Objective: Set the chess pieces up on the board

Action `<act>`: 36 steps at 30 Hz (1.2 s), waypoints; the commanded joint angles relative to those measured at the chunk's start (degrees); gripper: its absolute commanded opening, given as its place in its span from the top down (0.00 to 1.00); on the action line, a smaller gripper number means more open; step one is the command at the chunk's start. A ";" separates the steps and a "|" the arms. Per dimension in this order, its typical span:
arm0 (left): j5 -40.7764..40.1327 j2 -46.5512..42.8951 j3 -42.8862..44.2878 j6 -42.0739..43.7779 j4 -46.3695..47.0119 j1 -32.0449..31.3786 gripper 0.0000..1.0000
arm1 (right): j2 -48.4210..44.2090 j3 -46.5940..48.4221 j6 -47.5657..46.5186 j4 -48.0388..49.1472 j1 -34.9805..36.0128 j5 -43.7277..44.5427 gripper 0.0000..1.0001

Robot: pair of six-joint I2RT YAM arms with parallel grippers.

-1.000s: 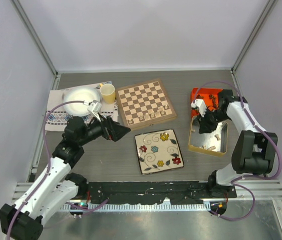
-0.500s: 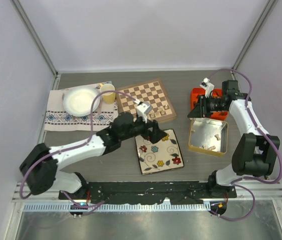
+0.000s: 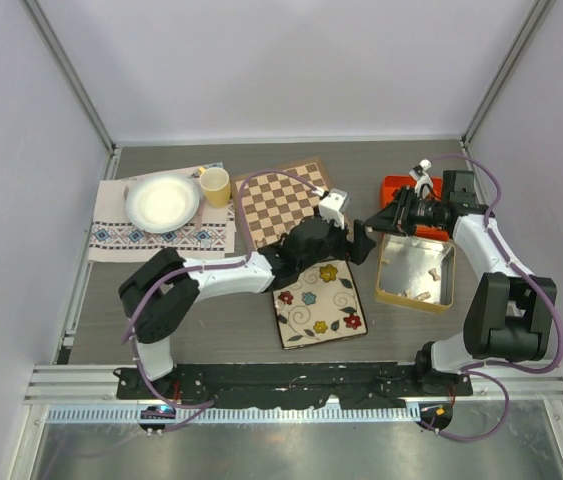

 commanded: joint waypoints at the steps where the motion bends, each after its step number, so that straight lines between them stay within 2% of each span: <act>1: -6.35 2.50 6.36 -0.71 -0.11 -0.54 0.17 | -2.36 -0.73 7.19 5.58 -0.25 -2.39 0.95; 6: -7.14 4.27 8.39 -0.45 -0.99 -0.62 0.20 | -2.36 -1.17 8.34 6.02 -0.25 -2.66 0.95; 15: -10.39 6.55 12.00 0.69 -5.29 -0.62 0.34 | -2.45 -1.79 9.65 6.29 -0.25 -3.62 0.95; 18: -12.14 6.82 12.53 1.48 -5.82 -0.62 0.39 | -2.54 -2.05 9.83 6.37 -0.16 -3.89 0.95; 22: -13.73 6.73 12.88 2.63 -6.17 -0.62 0.53 | -2.62 -2.41 9.65 6.29 -0.25 -3.89 0.95; 33: -18.12 4.89 11.56 5.53 -7.58 -0.62 0.74 | -2.62 -2.84 8.95 6.20 -0.24 -3.98 0.94; 36: -18.57 4.10 10.42 5.70 -7.14 -0.54 0.77 | -2.71 -2.93 8.69 6.29 -0.25 -4.15 0.93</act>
